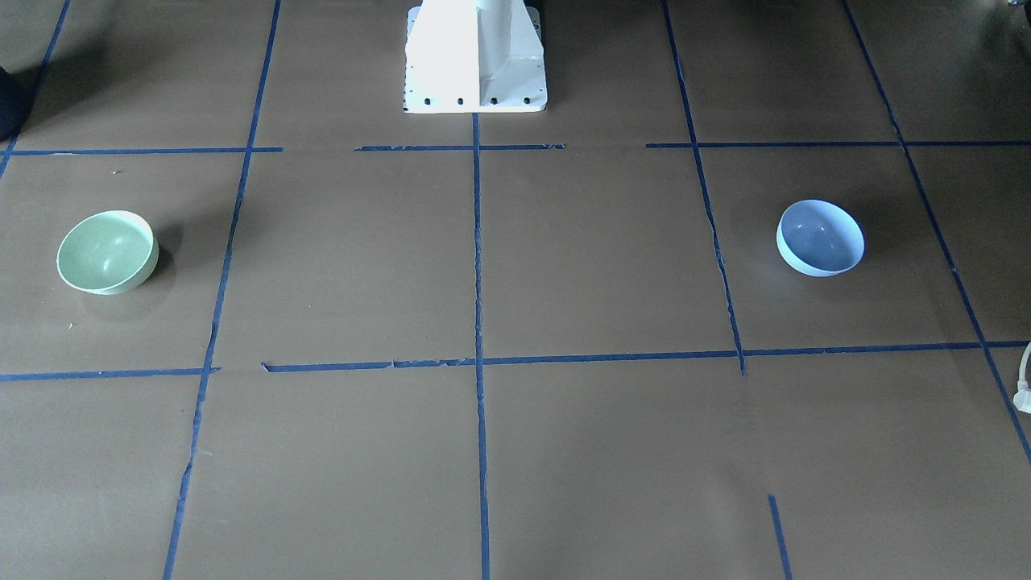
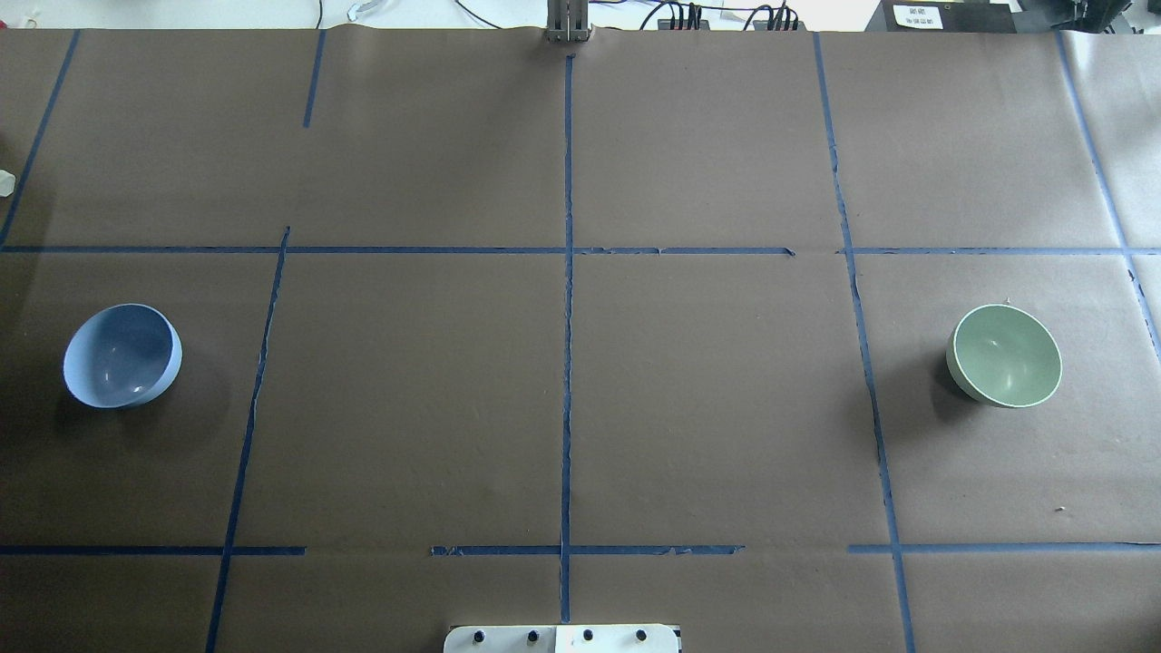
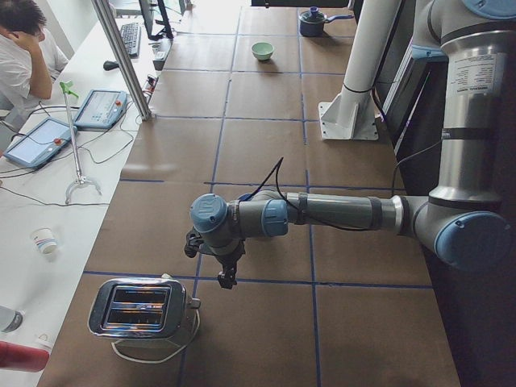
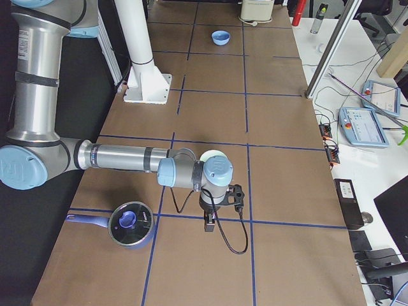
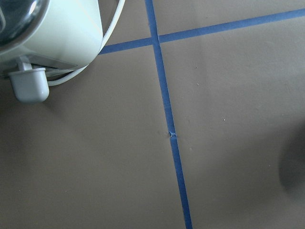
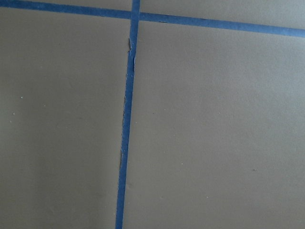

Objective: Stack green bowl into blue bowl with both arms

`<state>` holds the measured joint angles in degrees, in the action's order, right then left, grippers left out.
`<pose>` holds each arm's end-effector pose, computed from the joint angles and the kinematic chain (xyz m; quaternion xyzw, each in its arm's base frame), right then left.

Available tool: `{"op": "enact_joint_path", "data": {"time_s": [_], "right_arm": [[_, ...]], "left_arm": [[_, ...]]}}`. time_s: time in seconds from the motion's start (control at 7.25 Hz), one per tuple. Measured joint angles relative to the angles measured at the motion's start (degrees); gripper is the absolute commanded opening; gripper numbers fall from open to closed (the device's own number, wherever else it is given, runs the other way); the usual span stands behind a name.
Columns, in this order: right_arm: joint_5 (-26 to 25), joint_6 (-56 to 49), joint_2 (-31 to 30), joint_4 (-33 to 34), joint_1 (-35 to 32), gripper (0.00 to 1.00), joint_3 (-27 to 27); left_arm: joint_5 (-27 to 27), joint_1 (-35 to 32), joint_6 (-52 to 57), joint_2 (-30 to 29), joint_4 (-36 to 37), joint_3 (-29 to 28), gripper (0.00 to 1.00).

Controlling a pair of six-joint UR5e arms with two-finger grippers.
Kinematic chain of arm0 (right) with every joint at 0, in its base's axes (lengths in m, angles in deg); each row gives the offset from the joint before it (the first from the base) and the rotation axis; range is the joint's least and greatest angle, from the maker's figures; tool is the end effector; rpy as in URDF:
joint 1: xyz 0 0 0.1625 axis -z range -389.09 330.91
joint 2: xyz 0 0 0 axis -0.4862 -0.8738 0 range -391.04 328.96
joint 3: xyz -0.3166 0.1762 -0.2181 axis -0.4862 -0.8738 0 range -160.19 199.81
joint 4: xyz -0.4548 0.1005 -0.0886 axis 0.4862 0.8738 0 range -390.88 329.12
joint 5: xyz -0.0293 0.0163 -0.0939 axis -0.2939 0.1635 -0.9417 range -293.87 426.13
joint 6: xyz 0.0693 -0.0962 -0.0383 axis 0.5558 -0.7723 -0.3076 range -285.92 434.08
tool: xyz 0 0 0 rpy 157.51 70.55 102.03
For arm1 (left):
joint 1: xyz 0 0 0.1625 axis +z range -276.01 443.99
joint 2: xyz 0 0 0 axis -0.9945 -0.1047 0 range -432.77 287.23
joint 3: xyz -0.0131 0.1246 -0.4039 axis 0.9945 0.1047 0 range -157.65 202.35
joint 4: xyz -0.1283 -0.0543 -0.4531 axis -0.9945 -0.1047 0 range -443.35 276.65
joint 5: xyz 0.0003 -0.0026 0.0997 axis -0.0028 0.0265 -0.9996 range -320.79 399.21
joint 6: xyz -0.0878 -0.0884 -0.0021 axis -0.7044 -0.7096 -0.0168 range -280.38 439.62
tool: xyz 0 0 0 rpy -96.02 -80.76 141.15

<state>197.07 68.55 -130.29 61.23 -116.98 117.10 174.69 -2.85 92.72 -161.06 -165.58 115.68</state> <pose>0.0340 -0.4811 0.6965 -0.0228 -0.3503 -0.0500 0.9350 -0.0150 -0.5336 0.6699 -0.0159 0.3888 0.1097 0.9146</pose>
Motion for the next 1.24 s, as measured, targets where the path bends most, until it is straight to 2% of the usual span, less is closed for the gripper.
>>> {"op": "enact_joint_path", "data": {"time_s": [0.55,0.97,1.24], "right_arm": [[1.4,0.1,1.1,-0.1,0.0,1.00,0.0],[1.4,0.3,4.3,-0.2,0.1,1.00,-0.4],[1.6,0.4,5.1,-3.9,0.6,1.00,-0.9]], "left_arm": [[-0.4,0.1,-0.4,-0.7,-0.8,0.4,1.00],[-1.0,0.1,-1.5,-4.3,-7.5,-0.5,1.00],[-1.1,0.5,-6.2,-5.6,-10.7,-1.3,1.00]]}}
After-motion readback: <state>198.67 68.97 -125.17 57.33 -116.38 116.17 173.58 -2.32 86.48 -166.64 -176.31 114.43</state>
